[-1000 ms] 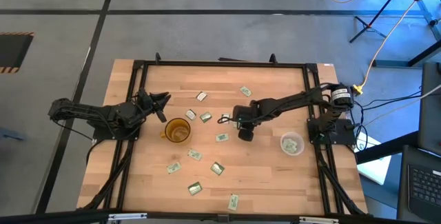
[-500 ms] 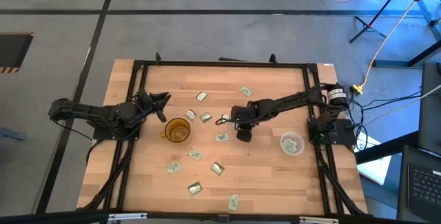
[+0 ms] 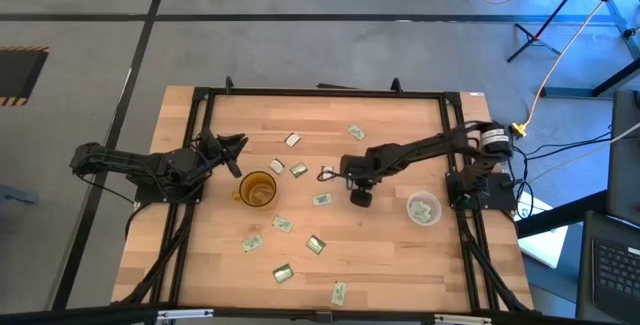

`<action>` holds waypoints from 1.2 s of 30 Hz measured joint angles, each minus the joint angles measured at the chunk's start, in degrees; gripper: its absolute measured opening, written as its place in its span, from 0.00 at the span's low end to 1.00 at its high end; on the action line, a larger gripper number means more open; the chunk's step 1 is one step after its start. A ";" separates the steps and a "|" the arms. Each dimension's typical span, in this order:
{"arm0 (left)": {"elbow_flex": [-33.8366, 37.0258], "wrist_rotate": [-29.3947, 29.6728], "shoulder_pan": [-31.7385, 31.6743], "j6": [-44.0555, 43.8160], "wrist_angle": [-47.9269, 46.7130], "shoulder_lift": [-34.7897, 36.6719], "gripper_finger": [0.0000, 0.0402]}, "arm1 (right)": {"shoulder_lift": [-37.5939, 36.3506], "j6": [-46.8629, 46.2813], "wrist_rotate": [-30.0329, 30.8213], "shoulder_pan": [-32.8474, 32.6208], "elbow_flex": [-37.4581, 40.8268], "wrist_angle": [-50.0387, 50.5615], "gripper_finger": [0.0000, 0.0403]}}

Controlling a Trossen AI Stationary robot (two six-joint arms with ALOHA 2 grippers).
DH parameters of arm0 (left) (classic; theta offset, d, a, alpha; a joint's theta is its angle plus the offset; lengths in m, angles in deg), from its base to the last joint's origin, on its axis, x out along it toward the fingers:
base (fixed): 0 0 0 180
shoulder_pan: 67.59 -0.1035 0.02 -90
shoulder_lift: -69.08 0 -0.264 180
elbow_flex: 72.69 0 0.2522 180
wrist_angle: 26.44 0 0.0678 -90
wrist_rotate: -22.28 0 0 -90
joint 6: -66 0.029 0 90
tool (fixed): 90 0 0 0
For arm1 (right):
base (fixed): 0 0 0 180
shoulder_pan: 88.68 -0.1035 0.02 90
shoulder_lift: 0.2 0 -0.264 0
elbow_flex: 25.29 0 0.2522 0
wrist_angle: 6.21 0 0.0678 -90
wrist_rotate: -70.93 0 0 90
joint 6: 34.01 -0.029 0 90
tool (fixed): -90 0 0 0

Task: Pick and place Stevia / Truvia into bins
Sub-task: Put the green stevia packet into the transparent container

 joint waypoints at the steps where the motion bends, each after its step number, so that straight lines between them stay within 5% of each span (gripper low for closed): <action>1: 0.00 0.02 0.01 0.00 0.00 0.00 0.19 | -1.81 -0.91 0.01 -0.63 -0.09 0.66 0.02; 8: 0.00 -0.13 -0.01 0.00 0.00 -0.07 0.19 | -16.80 -13.96 -0.83 -7.88 -0.46 16.79 0.01; 16: 0.00 -0.15 0.00 0.00 0.00 -0.07 0.19 | -27.01 -44.25 -1.93 -21.10 0.14 35.81 0.01; 26: 0.00 -0.18 0.01 -0.02 0.00 -0.07 0.19 | -28.12 -63.27 -3.01 -32.68 8.16 34.92 0.01; 36: 0.00 -0.18 0.01 -0.15 0.00 -0.07 0.19 | -28.14 -63.90 -3.24 -33.13 14.47 29.95 0.01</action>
